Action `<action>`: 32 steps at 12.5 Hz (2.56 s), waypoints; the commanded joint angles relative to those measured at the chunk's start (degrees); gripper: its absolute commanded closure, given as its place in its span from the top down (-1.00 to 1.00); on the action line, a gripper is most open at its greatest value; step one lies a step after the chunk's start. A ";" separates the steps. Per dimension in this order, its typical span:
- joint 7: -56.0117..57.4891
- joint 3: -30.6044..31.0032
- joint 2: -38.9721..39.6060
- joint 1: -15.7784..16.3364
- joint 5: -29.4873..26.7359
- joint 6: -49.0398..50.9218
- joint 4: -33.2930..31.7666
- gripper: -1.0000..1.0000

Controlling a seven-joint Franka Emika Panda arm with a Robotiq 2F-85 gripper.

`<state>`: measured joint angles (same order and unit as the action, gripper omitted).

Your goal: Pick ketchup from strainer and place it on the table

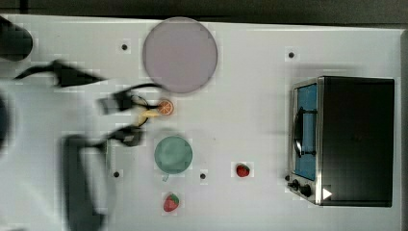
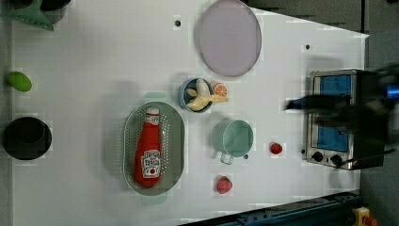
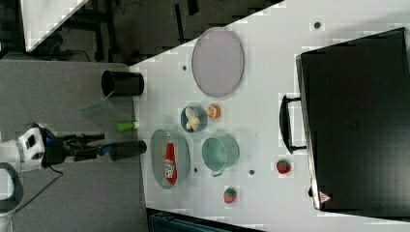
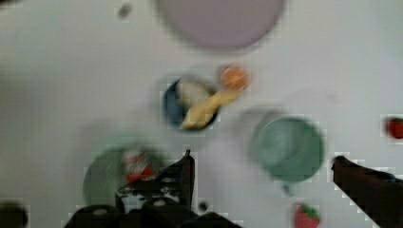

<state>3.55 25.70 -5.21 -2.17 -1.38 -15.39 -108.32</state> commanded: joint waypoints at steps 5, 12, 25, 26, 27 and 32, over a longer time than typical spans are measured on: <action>0.16 13.92 8.11 2.90 0.10 -7.06 -3.61 1.00; -12.20 16.14 19.84 5.54 9.37 -27.24 -14.50 1.00; -24.49 11.66 38.83 8.29 26.29 -41.44 -14.70 1.00; -24.49 10.99 39.42 8.76 26.48 -41.43 -14.42 0.91; -24.49 10.55 39.79 9.27 26.57 -41.66 -14.15 0.68; -24.45 12.43 36.14 8.25 25.26 -37.40 -14.50 0.21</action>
<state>-18.44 37.21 33.18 6.14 23.56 -55.00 -123.43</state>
